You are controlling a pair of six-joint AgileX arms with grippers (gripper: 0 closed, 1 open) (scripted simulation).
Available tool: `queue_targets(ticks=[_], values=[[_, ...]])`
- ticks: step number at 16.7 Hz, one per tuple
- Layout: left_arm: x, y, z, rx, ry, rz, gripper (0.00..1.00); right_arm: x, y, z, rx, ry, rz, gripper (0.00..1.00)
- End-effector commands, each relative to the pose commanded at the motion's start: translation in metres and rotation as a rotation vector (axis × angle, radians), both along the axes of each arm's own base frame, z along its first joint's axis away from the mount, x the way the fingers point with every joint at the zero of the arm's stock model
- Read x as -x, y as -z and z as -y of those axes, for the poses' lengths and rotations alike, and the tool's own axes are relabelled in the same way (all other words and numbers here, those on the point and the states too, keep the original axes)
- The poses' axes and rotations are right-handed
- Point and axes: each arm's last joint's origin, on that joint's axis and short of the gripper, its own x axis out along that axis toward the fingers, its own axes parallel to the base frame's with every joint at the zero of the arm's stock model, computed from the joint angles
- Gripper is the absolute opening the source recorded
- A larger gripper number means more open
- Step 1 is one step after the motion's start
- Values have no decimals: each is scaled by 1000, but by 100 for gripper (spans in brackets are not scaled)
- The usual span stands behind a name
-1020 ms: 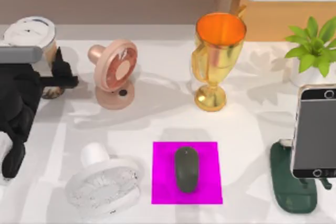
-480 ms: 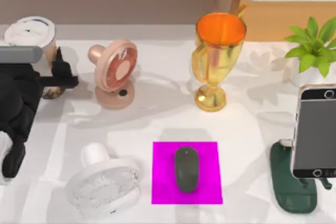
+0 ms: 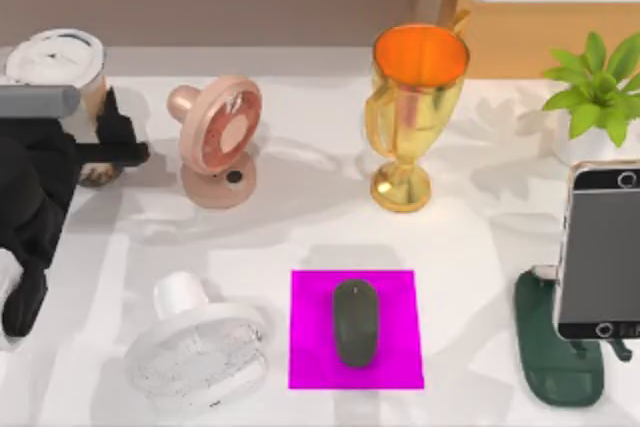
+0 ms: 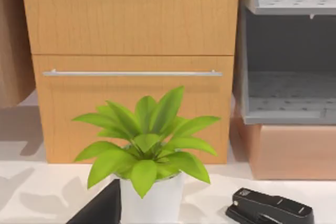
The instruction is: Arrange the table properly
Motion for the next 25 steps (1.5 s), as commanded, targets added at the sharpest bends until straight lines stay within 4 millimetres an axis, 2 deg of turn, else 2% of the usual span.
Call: queue_targets(ticks=[9, 11, 15, 19, 22, 25], values=[[-3, -11, 1, 1, 3, 24, 0, 0, 0, 0, 0, 0, 0, 100], [-10, -28, 6, 12, 22, 97, 0, 0, 0, 0, 0, 0, 0, 100], [-26, -77, 27, 39, 91, 244, 0, 0, 0, 0, 0, 0, 0, 100], [-43, -121, 48, 58, 148, 312, 0, 0, 0, 0, 0, 0, 0, 100], [-61, -142, 57, 56, 157, 285, 0, 0, 0, 0, 0, 0, 0, 100], [-83, -153, 60, 45, 138, 219, 0, 0, 0, 0, 0, 0, 0, 100]])
